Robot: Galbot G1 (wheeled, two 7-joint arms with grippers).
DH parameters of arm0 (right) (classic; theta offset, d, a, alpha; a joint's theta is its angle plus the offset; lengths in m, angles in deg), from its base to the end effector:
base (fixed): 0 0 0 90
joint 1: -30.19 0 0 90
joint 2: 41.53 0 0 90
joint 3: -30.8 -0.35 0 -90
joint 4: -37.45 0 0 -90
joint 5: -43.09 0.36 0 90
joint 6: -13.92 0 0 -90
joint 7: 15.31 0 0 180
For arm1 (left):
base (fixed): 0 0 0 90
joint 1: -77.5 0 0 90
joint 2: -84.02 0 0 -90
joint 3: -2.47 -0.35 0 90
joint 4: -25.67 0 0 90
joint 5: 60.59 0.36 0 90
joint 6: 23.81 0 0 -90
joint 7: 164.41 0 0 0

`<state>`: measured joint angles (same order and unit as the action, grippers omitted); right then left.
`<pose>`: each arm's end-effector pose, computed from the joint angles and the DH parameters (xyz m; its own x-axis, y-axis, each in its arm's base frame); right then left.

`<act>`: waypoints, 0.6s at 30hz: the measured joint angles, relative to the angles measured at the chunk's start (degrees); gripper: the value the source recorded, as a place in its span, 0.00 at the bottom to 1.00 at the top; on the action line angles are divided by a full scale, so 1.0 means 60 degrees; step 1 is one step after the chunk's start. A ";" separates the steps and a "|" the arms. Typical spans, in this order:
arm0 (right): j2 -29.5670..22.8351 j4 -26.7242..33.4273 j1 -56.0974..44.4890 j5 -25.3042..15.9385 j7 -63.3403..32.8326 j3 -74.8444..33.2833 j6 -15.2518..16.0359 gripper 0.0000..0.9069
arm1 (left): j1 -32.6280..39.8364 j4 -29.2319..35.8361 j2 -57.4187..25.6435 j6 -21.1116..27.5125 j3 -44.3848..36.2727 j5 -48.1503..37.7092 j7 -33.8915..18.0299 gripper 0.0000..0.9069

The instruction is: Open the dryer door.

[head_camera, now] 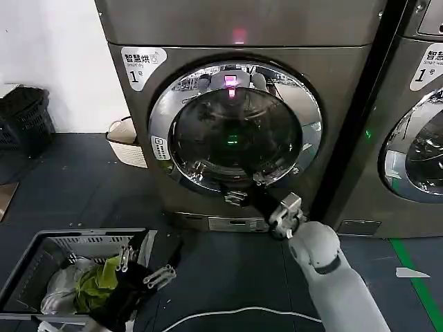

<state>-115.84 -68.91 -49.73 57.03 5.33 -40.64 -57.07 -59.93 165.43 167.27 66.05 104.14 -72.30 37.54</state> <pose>0.3695 0.0386 -0.2076 -0.7420 -0.6703 0.0099 -0.6684 0.7386 -0.0876 0.1031 0.0556 -0.2145 -0.9406 0.3363 -0.0461 0.3343 0.9414 0.0453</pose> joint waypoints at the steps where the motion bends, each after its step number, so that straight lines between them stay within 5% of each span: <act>1: -0.0041 0.0065 0.0068 -0.0008 -0.0021 0.0073 0.0009 1.00 | 0.0000 0.0000 0.0002 0.0005 -0.0009 0.0002 0.0007 1.00; 18: -0.0659 0.1381 0.1146 0.0001 -0.0050 0.1172 -0.0284 1.00 | 0.0025 -0.0182 0.0039 -0.0062 -0.0187 0.0311 0.0072 1.00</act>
<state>-119.80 -60.62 -42.85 57.04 5.03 -33.60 -58.77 -59.79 164.34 167.51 65.68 103.02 -70.44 37.97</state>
